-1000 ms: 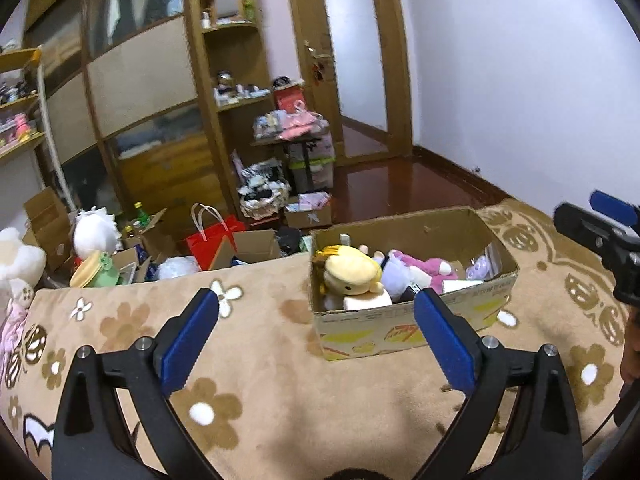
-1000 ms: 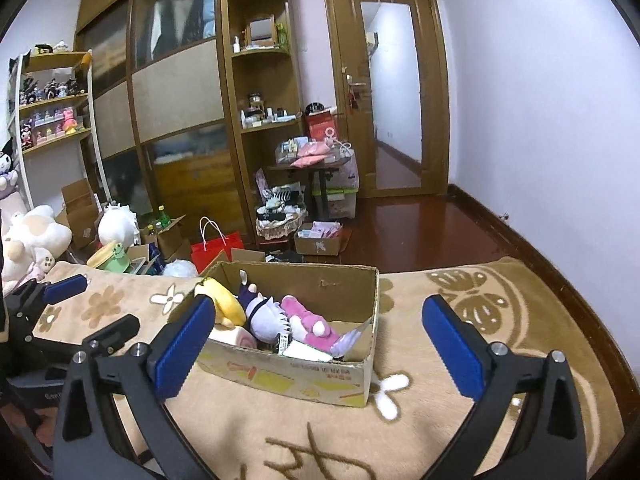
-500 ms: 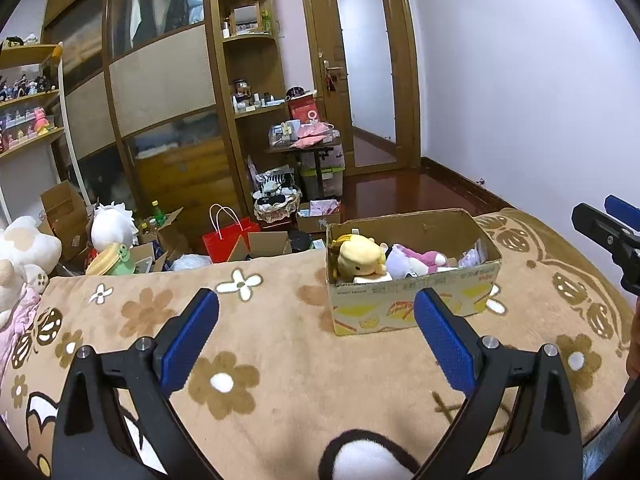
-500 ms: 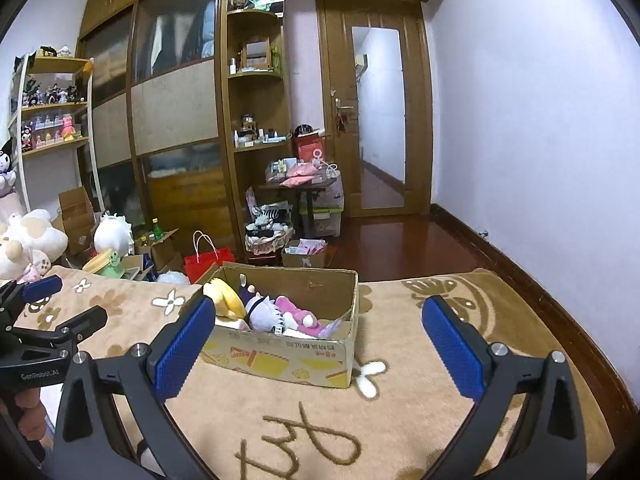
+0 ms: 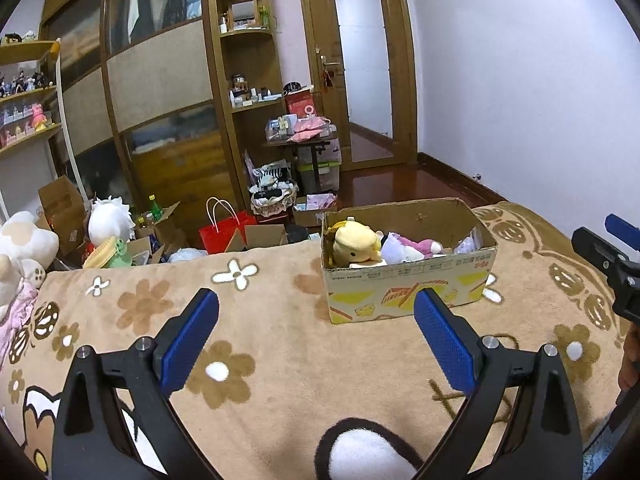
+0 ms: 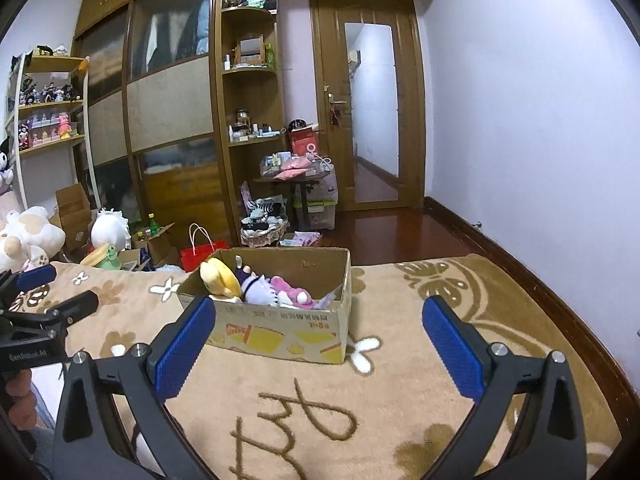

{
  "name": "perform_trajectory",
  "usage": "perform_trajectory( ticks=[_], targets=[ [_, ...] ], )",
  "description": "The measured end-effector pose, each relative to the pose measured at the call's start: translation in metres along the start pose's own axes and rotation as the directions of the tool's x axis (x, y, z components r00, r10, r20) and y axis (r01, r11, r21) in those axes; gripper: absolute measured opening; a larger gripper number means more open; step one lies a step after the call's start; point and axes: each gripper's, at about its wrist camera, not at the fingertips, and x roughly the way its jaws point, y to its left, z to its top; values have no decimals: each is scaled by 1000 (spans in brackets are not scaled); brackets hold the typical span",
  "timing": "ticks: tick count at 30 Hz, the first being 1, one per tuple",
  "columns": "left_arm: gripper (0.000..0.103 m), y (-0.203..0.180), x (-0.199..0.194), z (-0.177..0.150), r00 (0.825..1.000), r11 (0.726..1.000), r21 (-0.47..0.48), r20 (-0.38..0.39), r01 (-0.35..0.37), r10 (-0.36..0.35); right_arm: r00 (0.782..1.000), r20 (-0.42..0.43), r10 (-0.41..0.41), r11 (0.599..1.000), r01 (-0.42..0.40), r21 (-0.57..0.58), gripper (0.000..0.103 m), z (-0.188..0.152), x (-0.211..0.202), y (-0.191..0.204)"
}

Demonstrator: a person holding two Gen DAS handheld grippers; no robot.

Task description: Organize soft objects

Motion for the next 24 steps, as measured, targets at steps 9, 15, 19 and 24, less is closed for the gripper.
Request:
perform_trajectory(
  ticks=[9, 15, 19, 24],
  targets=[
    [97, -5, 25, -3, 999, 1000, 9, -32, -19, 19, 1000, -13, -26, 999, 26, 28, 103, -5, 13, -11],
    [97, -4, 39, -5, 998, 1000, 2, -65, -21, 22, 999, -25, -41, 999, 42, 29, 103, -8, 20, -14],
    [97, -5, 40, -5, 998, 1000, 6, -67, -21, 22, 998, -30, -46, 998, 47, 36, 103, -9, 23, -17],
    [97, -7, 39, -6, 998, 1000, 15, -62, -21, 22, 998, -32, -47, 998, 48, 37, 103, -10, 24, -18]
  ],
)
